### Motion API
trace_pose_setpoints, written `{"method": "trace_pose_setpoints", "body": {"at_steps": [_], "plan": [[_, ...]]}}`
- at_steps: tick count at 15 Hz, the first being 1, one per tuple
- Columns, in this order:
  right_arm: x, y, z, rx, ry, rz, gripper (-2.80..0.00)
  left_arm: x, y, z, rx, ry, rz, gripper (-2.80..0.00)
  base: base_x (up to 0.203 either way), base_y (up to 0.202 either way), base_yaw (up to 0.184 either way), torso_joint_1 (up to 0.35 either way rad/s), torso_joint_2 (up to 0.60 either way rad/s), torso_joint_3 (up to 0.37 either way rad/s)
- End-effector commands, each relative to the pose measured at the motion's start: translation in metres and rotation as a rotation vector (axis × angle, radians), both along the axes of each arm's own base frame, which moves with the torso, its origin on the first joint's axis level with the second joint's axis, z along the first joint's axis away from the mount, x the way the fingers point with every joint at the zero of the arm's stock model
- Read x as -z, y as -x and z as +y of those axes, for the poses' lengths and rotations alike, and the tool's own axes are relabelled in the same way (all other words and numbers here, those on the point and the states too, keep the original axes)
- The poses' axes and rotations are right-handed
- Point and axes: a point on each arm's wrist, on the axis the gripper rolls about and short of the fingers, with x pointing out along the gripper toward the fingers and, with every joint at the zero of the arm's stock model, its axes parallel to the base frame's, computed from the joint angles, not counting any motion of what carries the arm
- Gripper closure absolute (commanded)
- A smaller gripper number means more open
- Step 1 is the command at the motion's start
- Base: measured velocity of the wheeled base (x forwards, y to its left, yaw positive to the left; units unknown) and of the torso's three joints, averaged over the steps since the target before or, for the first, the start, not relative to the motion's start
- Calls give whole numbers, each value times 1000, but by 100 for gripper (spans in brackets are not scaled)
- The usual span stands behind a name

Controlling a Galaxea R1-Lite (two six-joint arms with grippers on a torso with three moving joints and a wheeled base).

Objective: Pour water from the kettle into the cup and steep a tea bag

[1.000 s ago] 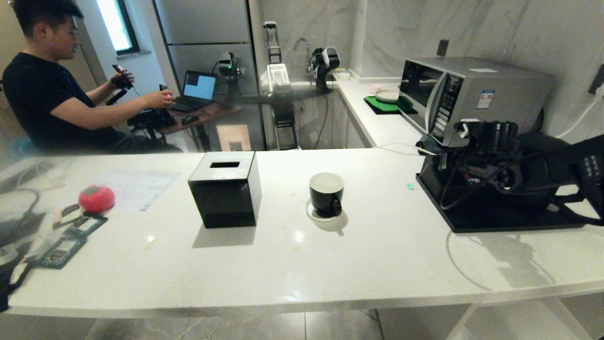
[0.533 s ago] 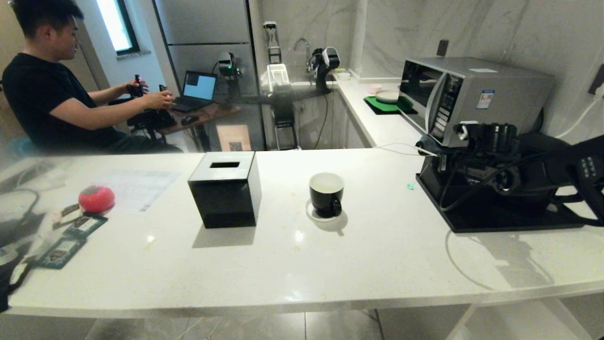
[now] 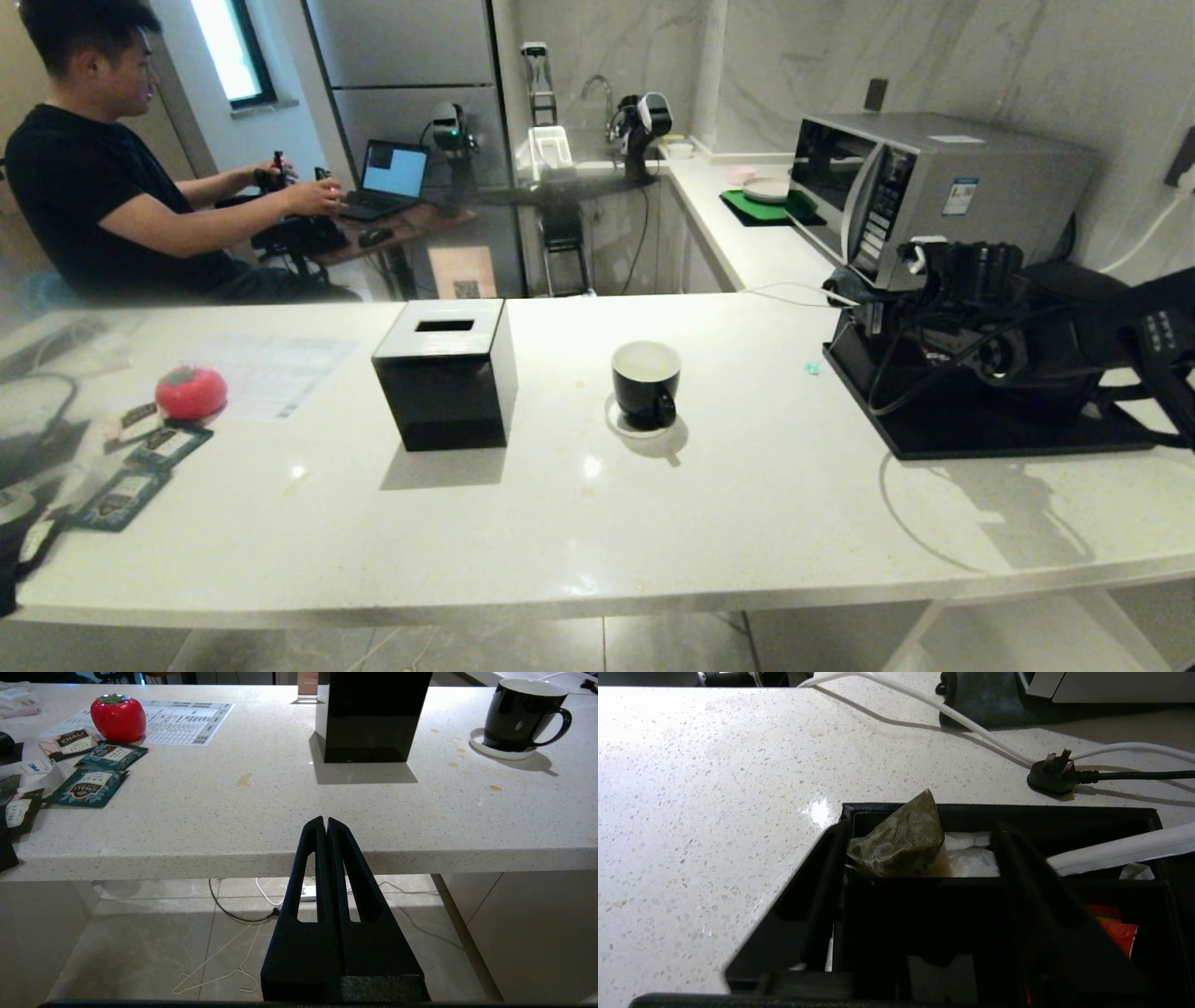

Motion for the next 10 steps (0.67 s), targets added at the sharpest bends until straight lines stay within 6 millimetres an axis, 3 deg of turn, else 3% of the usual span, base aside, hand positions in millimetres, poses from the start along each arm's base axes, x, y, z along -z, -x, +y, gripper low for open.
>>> {"method": "trace_pose_setpoints", "body": {"at_steps": [1,10], "plan": [[2,-1,0,0,1,-2,0,0,0,0,0,0,-1,0,0,0,0,0,0,0],[3,-1,1,-3,-1,-3,0,0,0,0,0,0,-1,0,0,0,0,0,0,0]]}}
